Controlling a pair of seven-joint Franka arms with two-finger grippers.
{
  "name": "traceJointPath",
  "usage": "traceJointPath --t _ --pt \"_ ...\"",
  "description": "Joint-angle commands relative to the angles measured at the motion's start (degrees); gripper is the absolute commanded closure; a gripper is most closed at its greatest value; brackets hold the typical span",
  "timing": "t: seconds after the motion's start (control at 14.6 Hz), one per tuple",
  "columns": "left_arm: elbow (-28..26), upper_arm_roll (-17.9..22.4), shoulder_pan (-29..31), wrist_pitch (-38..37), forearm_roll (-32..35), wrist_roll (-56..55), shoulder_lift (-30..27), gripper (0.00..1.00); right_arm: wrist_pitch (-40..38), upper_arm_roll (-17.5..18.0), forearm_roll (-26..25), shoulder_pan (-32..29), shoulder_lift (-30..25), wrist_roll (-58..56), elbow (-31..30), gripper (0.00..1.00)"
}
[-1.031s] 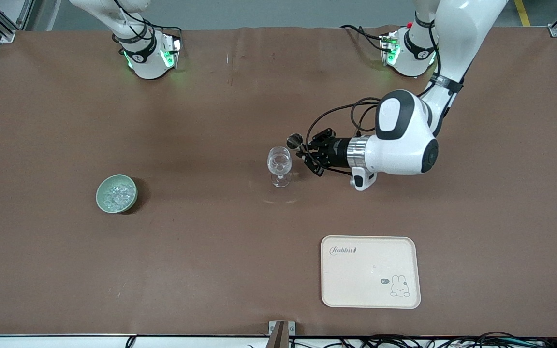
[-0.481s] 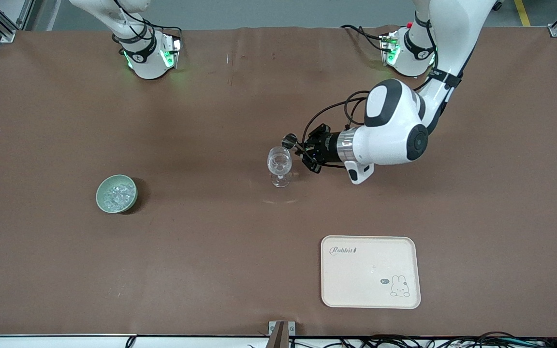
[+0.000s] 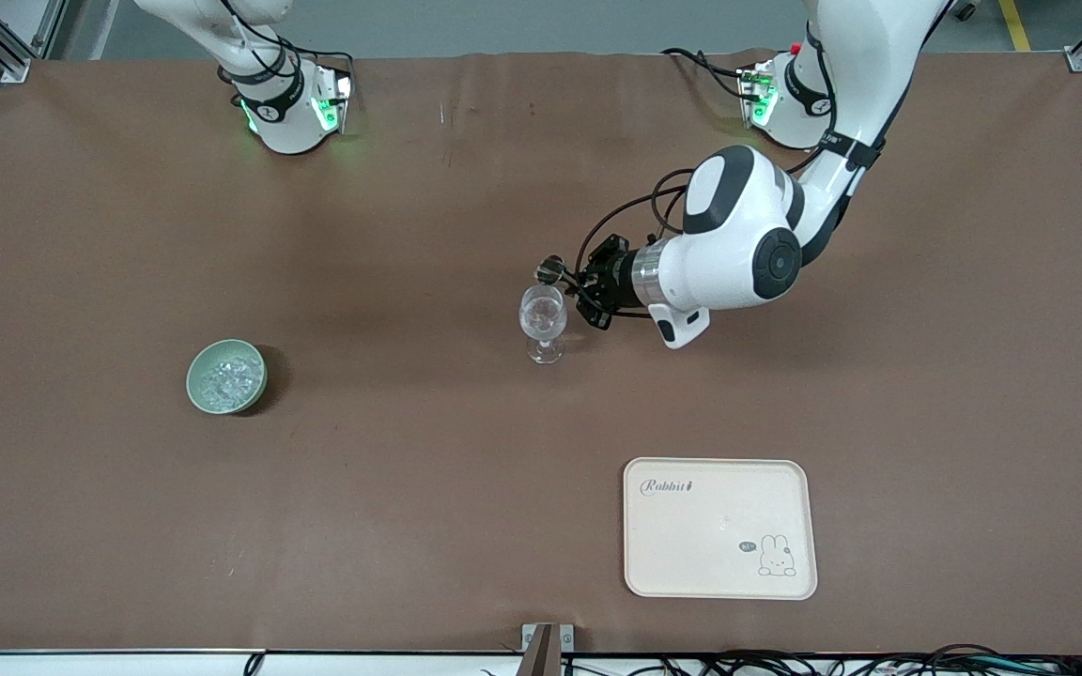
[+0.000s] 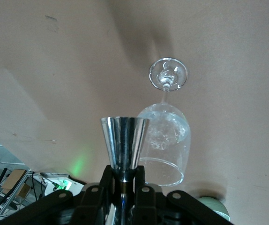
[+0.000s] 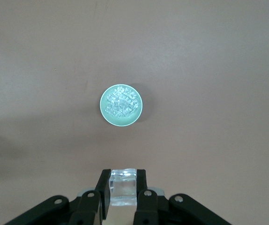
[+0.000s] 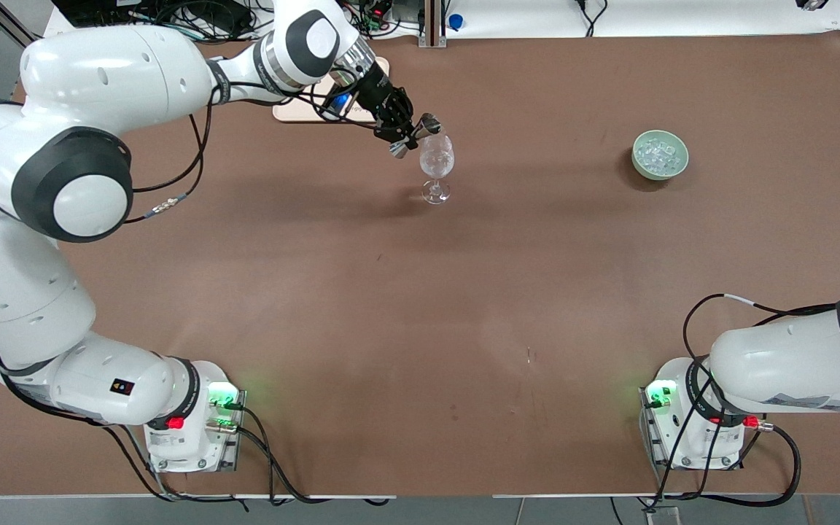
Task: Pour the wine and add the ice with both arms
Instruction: 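Tilt the jigger above the glass rim with the left gripper to pour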
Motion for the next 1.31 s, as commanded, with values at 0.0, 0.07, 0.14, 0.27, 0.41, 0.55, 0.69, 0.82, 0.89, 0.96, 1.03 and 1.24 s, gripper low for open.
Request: traceJointPath --t 0.0,0.07,0.14,0.27,0.41,0.55,0.69,0.82,0.89,0.96,1.03,1.24 --pt "1.7 0.4 -0.3 0.0 1.1 -1.4 0.6 1.0 -0.8 1.1 -0.4 -1.3 0.0 -1.1 0.8 0.99" --pt "1.8 0.4 -0.1 0.0 1.1 -1.3 0.7 1.0 -0.8 1.1 -0.4 -1.3 0.1 -1.3 0.8 0.99" --pt "2.4 0.4 0.3 0.0 1.1 -1.1 1.2 1.0 -0.8 1.1 -0.4 -1.3 0.0 -1.2 0.8 0.99" --pt "3.0 0.4 0.7 0.0 0.6 -0.5 1.5 1.0 -0.8 1.1 -0.4 -1.3 0.1 -1.2 0.8 0.99" --pt "4.2 0.3 1.6 -0.4 0.2 0.7 2.9 1.0 -0.8 1.1 -0.4 -1.3 0.1 -1.2 0.8 0.99" --pt "4.6 0.2 1.8 -0.7 -2.9 3.5 3.6 1.0 -0.8 1.1 -0.4 -1.2 0.0 -1.2 0.8 0.99" --pt "4.6 0.2 3.0 -0.8 -7.9 9.4 3.6 1.0 -0.9 1.3 -0.3 -0.8 0.0 -0.5 0.8 0.99" --pt "4.6 0.2 5.5 -2.0 -11.8 14.3 4.3 1.0 -1.9 1.3 -0.5 1.6 -0.1 0.1 0.8 0.99" --pt "4.7 0.2 7.1 -2.4 -14.0 16.5 4.6 1.0 -2.6 1.3 -0.5 2.9 -0.1 1.9 0.8 0.99" --pt "4.9 0.2 9.0 -2.8 -16.7 19.2 5.3 1.0 -2.8 1.4 -0.5 4.2 -0.1 3.8 0.8 0.99" --pt "5.8 0.2 10.4 -4.0 -19.2 21.4 6.1 1.0 -3.1 1.3 -0.4 5.9 -0.1 5.5 0.8 0.99" --pt "9.0 0.2 15.9 -7.1 -22.9 25.0 9.4 1.0 -3.2 1.5 0.0 13.3 0.1 14.6 0.7 0.99"
